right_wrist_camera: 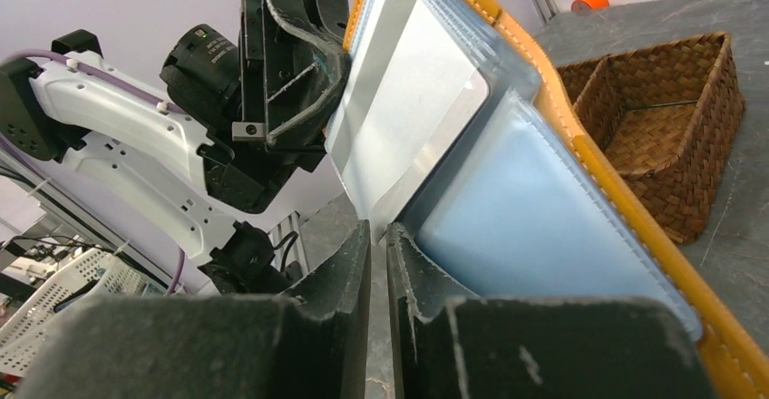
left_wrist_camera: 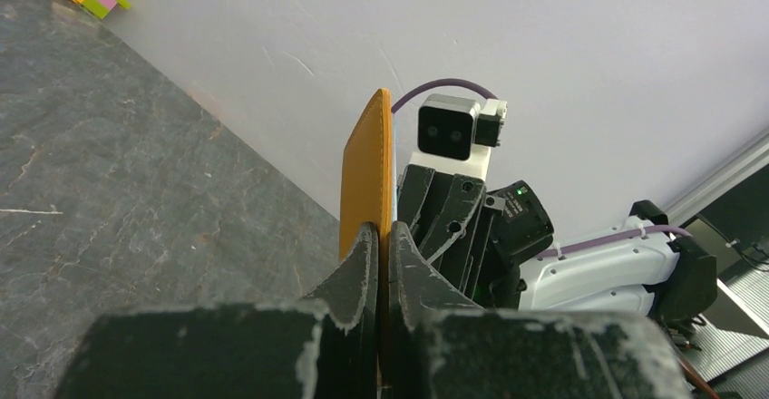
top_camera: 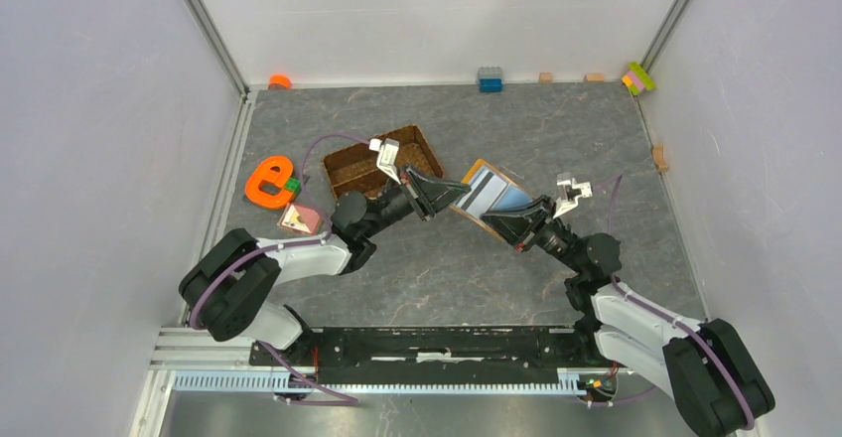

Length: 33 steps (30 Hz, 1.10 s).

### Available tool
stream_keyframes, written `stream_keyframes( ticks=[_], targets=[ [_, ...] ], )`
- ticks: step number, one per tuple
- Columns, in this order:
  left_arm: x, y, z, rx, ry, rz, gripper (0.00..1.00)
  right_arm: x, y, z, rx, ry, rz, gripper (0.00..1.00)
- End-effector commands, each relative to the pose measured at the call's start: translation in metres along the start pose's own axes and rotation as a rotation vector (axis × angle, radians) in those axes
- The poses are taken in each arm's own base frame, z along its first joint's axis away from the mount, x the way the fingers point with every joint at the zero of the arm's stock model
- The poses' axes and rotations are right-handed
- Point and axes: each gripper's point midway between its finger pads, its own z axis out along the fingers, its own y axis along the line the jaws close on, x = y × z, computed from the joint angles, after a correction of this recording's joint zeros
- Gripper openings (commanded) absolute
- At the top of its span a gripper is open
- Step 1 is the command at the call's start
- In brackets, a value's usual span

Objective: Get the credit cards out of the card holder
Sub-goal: Remove the credit card from the card holder.

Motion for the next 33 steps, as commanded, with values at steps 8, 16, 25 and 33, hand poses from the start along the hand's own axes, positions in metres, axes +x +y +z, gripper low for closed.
stream_keyframes(
  ticks=[8, 16, 25, 33],
  targets=[
    [0.007, -0.023, -0.002, 0.085, 0.063, 0.033, 0.02, -0.021, 0.012, -0.002, -0.051, -0.103, -0.033, 0.12],
    [0.009, -0.012, -0.004, 0.022, 0.079, 0.050, 0.02, -0.025, 0.015, -0.006, -0.050, -0.122, -0.046, 0.06],
    [0.014, -0.028, -0.004, 0.106, 0.126, 0.026, 0.02, -0.026, 0.011, -0.008, -0.026, -0.132, -0.049, 0.17],
    [0.021, -0.031, 0.001, 0.153, 0.154, -0.020, 0.02, -0.029, 0.025, -0.011, -0.091, -0.158, -0.030, 0.12]
  ],
)
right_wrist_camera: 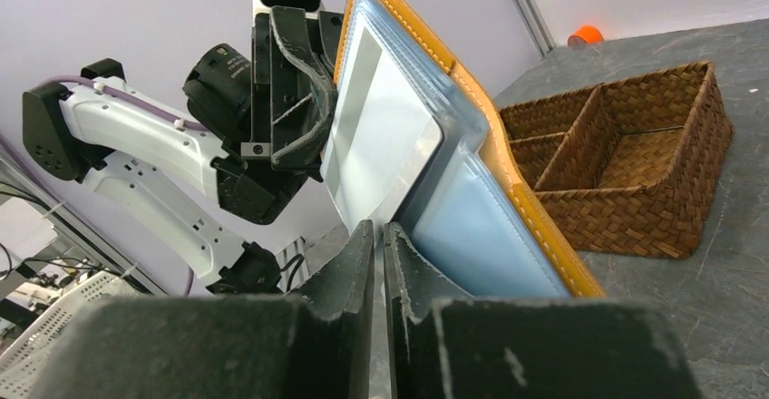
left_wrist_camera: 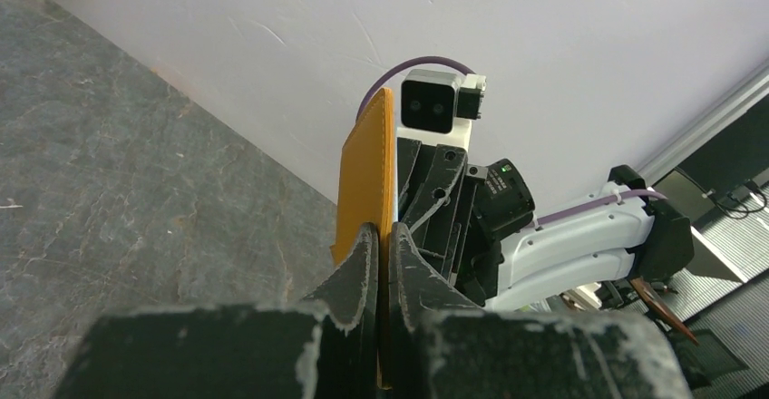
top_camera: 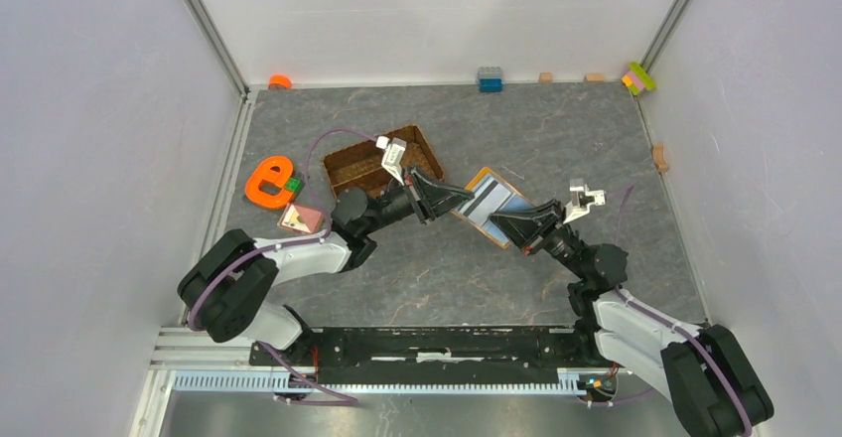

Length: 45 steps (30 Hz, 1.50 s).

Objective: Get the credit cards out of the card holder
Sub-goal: Remove the credit card from the card holder.

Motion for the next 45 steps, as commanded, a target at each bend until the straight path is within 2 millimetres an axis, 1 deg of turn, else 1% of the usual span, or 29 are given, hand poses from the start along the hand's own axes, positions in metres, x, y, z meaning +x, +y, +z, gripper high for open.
stream_keyframes(
  ticks=[1, 6, 7, 8, 10, 11, 15, 17, 20, 24, 25, 27, 31, 34, 37, 39, 40, 42, 43, 45],
  targets=[
    [0.008, -0.017, 0.006, 0.087, 0.058, -0.029, 0.02, -0.021, 0.023, 0.000, -0.095, -0.092, -0.030, 0.11],
    [0.009, -0.009, 0.006, 0.050, 0.055, -0.043, 0.02, -0.024, 0.030, -0.003, -0.124, -0.110, -0.022, 0.04],
    [0.009, -0.008, 0.006, 0.049, 0.057, -0.045, 0.02, -0.024, 0.030, -0.002, -0.124, -0.111, -0.022, 0.04],
    [0.009, -0.009, 0.006, 0.050, 0.059, -0.046, 0.02, -0.024, 0.029, -0.002, -0.123, -0.111, -0.023, 0.05],
    [0.011, -0.010, 0.007, 0.059, 0.069, -0.048, 0.02, -0.024, 0.029, -0.002, -0.121, -0.111, -0.020, 0.12],
    [0.011, -0.012, 0.007, 0.073, 0.077, -0.050, 0.02, -0.024, 0.029, -0.002, -0.121, -0.110, -0.020, 0.13],
    [0.014, -0.031, 0.008, 0.190, 0.114, -0.083, 0.02, -0.025, 0.030, -0.003, -0.126, -0.121, -0.015, 0.18],
    [0.015, -0.036, 0.009, 0.225, 0.127, -0.093, 0.02, -0.026, 0.032, -0.004, -0.136, -0.128, -0.013, 0.19],
    [0.017, -0.037, 0.010, 0.229, 0.142, -0.086, 0.02, -0.026, 0.031, -0.004, -0.134, -0.128, -0.008, 0.17],
    [0.020, -0.042, 0.009, 0.246, 0.171, -0.075, 0.02, -0.026, 0.029, -0.004, -0.126, -0.128, -0.003, 0.16],
    [0.021, -0.041, 0.008, 0.241, 0.175, -0.070, 0.02, -0.026, 0.029, -0.004, -0.125, -0.128, 0.000, 0.17],
    [0.022, -0.040, 0.008, 0.232, 0.186, -0.062, 0.02, -0.026, 0.027, -0.004, -0.117, -0.129, 0.006, 0.22],
    [0.023, -0.043, 0.005, 0.228, 0.199, -0.053, 0.02, -0.026, 0.022, -0.004, -0.097, -0.133, 0.009, 0.28],
    [0.022, -0.045, 0.004, 0.226, 0.203, -0.049, 0.02, -0.024, 0.017, -0.003, -0.075, -0.129, 0.008, 0.29],
    [0.024, -0.046, 0.003, 0.224, 0.211, -0.050, 0.02, -0.026, 0.018, -0.004, -0.084, -0.135, 0.004, 0.25],
    [0.024, -0.044, 0.003, 0.218, 0.217, -0.051, 0.02, -0.028, 0.025, -0.006, -0.109, -0.148, 0.000, 0.19],
    [0.026, -0.041, 0.004, 0.205, 0.223, -0.050, 0.02, -0.029, 0.027, -0.007, -0.121, -0.153, -0.003, 0.15],
    [0.027, -0.033, 0.005, 0.166, 0.225, -0.036, 0.02, -0.030, 0.032, -0.008, -0.140, -0.156, -0.008, 0.02],
    [0.027, -0.029, 0.006, 0.146, 0.220, -0.020, 0.02, -0.030, 0.032, -0.008, -0.142, -0.156, -0.009, 0.00],
    [0.026, -0.017, 0.006, 0.078, 0.205, 0.001, 0.02, -0.029, 0.030, -0.008, -0.131, -0.154, -0.004, 0.00]
  ],
)
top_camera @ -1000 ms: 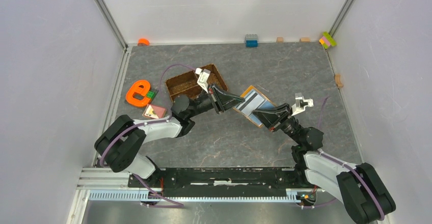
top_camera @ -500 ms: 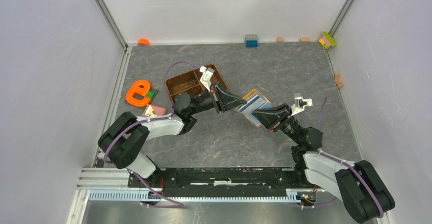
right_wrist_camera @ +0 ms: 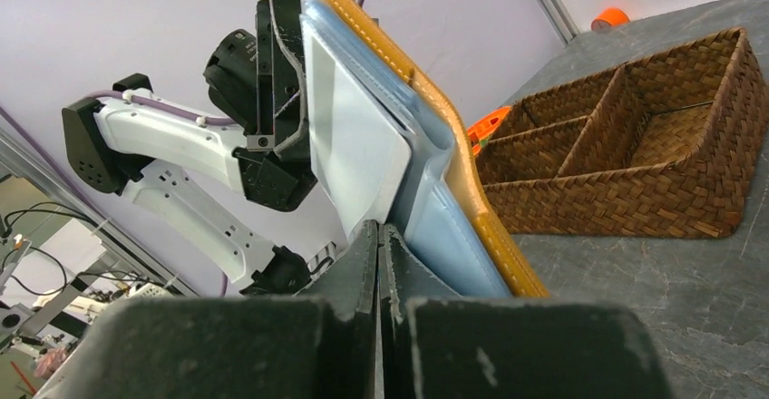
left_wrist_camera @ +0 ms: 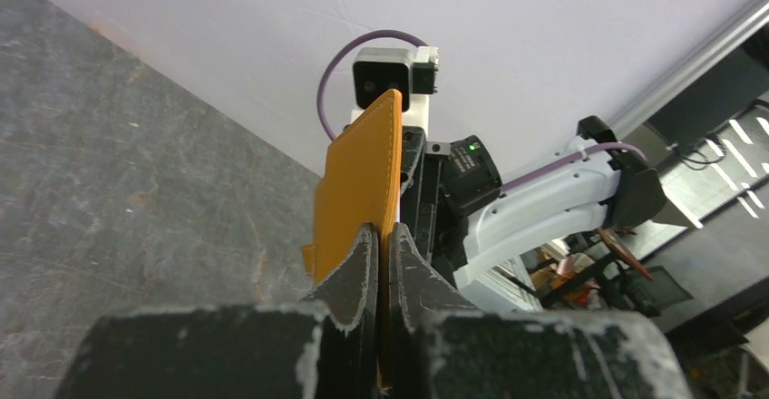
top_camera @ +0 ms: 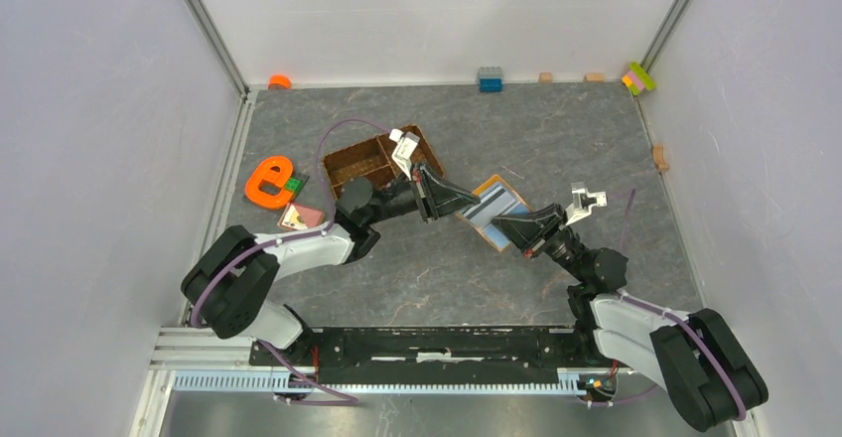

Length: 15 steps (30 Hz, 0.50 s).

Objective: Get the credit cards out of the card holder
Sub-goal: Remove the credit card from the card holder.

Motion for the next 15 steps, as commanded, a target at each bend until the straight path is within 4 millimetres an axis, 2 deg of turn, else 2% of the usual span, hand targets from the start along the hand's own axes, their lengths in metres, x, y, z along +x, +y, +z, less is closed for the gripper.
stream_keyframes(
  ticks=[1, 3, 9, 12, 15],
  targets=[
    [0.012, 0.000, 0.000, -0.048, 0.067, 0.055, 0.03, -0.030, 0.031, 0.002, -0.122, -0.124, -0.104, 0.00],
    [0.010, 0.009, -0.002, -0.100, 0.051, 0.077, 0.04, -0.027, 0.023, 0.003, -0.086, -0.109, -0.095, 0.00],
    [0.002, 0.019, -0.011, -0.155, 0.000, 0.089, 0.22, -0.020, -0.007, 0.007, 0.034, -0.074, -0.071, 0.00],
    [0.001, 0.018, -0.011, -0.136, 0.004, 0.081, 0.22, -0.018, -0.010, 0.009, 0.039, -0.057, -0.064, 0.00],
    [0.003, 0.017, -0.010, -0.109, 0.019, 0.069, 0.17, -0.016, -0.011, 0.012, 0.033, -0.039, -0.060, 0.00]
  ],
)
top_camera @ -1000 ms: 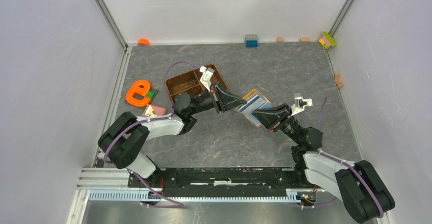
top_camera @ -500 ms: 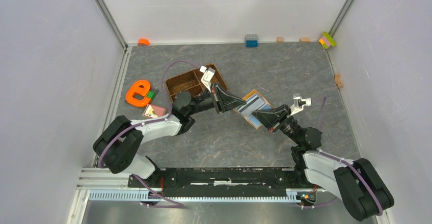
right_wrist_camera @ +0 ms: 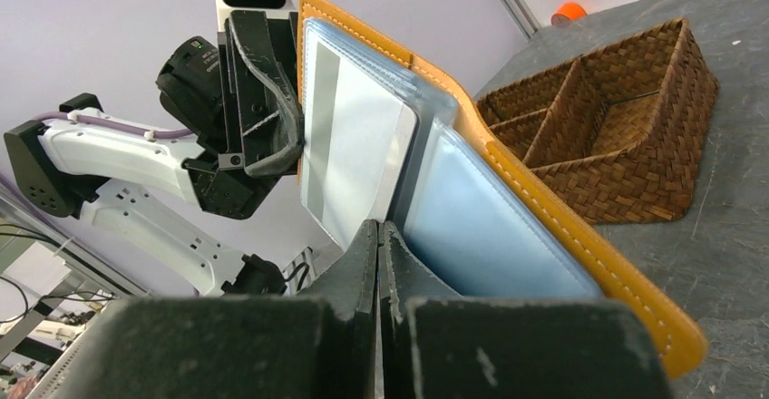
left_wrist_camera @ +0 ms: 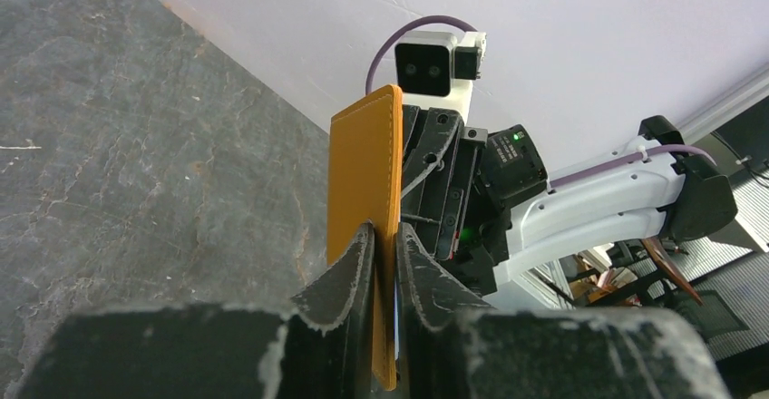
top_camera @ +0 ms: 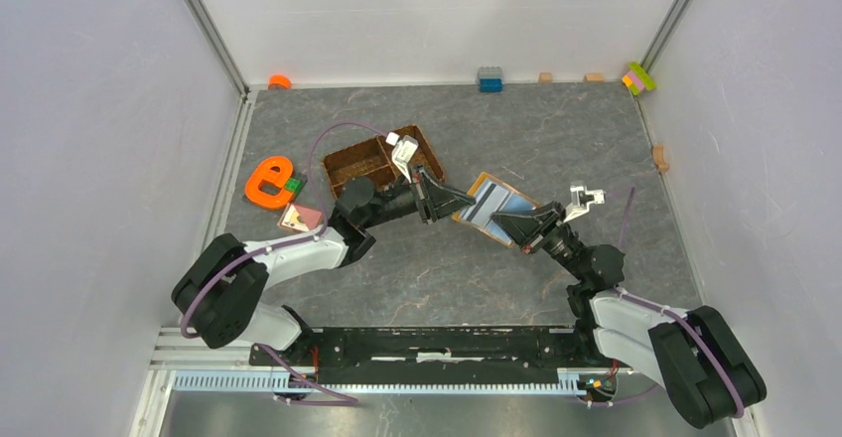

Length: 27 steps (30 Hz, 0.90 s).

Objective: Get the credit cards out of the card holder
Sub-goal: Remove the credit card from the card holder.

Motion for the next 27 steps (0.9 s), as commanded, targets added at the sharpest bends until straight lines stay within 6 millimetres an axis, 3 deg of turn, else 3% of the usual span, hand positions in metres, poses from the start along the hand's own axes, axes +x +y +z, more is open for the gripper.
stream_keyframes(
  ticks=[1, 8, 20, 25, 27],
  targets=[
    [0.001, -0.003, 0.000, 0.044, 0.018, 0.026, 0.14, -0.015, 0.009, 0.012, -0.044, -0.030, -0.047, 0.00],
    [0.005, 0.007, 0.002, 0.021, 0.048, 0.015, 0.02, -0.014, 0.007, 0.014, -0.045, -0.018, -0.052, 0.00],
    [0.024, 0.019, 0.005, -0.015, 0.189, 0.006, 0.12, -0.013, -0.005, 0.015, 0.018, 0.016, -0.119, 0.00],
    [0.030, 0.020, 0.005, -0.013, 0.229, 0.002, 0.09, -0.013, -0.005, 0.014, 0.019, 0.018, -0.123, 0.00],
    [0.033, 0.021, 0.004, -0.015, 0.251, -0.003, 0.14, -0.013, -0.006, 0.015, 0.023, 0.020, -0.125, 0.00]
  ],
)
